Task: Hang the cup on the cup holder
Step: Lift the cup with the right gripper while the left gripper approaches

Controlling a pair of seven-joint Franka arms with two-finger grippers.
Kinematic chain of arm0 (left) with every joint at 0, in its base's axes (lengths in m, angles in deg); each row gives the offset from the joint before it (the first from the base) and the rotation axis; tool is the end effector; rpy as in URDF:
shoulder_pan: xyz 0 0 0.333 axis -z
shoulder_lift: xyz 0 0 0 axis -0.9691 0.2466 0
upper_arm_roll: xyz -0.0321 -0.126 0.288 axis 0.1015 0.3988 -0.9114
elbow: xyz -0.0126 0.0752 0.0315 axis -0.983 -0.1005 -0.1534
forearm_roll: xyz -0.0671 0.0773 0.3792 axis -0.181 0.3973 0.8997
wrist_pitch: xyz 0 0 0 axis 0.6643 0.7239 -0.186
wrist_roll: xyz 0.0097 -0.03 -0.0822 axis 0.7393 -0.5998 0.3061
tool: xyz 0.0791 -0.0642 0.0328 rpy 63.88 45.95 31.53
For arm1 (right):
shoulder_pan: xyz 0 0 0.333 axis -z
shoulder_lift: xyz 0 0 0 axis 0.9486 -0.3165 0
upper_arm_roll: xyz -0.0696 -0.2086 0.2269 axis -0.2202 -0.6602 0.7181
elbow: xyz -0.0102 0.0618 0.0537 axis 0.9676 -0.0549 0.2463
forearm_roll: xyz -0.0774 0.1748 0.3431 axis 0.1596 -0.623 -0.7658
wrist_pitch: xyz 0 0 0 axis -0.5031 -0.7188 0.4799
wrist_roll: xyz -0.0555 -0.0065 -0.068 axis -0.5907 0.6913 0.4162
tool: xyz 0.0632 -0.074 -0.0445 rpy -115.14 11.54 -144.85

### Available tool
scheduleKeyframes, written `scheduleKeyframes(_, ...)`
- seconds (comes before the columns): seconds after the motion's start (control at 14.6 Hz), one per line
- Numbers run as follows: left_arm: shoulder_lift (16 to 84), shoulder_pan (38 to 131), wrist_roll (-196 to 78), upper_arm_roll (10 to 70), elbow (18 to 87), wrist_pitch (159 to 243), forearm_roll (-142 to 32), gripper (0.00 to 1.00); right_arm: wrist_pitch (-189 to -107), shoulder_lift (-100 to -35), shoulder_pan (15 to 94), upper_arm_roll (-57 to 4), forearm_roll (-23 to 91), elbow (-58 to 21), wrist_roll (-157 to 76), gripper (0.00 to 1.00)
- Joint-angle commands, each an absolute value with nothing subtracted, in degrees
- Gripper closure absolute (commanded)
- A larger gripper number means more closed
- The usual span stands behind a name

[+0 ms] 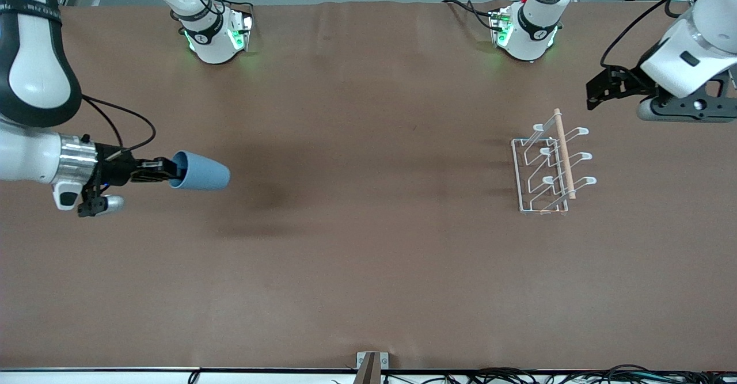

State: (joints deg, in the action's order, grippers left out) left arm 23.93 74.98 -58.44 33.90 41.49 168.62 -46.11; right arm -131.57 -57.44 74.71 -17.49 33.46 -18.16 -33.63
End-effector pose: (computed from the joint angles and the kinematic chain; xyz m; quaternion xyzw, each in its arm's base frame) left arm 0.5313 -0.1069 0.6303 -0.9984 0.0443 0.0359 0.0034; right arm 0.6106 0.0540 0.4526 -0.9435 -0.0134 0.0697 0.3237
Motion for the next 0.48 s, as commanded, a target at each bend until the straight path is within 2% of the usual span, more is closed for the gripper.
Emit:
scheduleKeyframes(0.0, 26.58, 79.22, -57.86, 33.93, 38.27, 167.77, -46.84, 0.00, -132.05, -55.71, 74.54, -14.33, 23.89, -18.62, -37.33, 0.99)
scheduleKeyframes(0.14, 27.46, 82.39, -58.83, 33.84, 37.74, 168.47, -48.86, 0.00, -133.79, -55.62, 74.28, -10.64, 18.95, -17.75, -39.36, 1.00)
scheduleKeyframes(0.41, 31.68, 89.07, -58.66, 33.93, 31.86, 169.70, -49.39, 0.00, -135.91, -55.62, 72.44, -6.85, 9.72, -17.83, -42.08, 1.00)
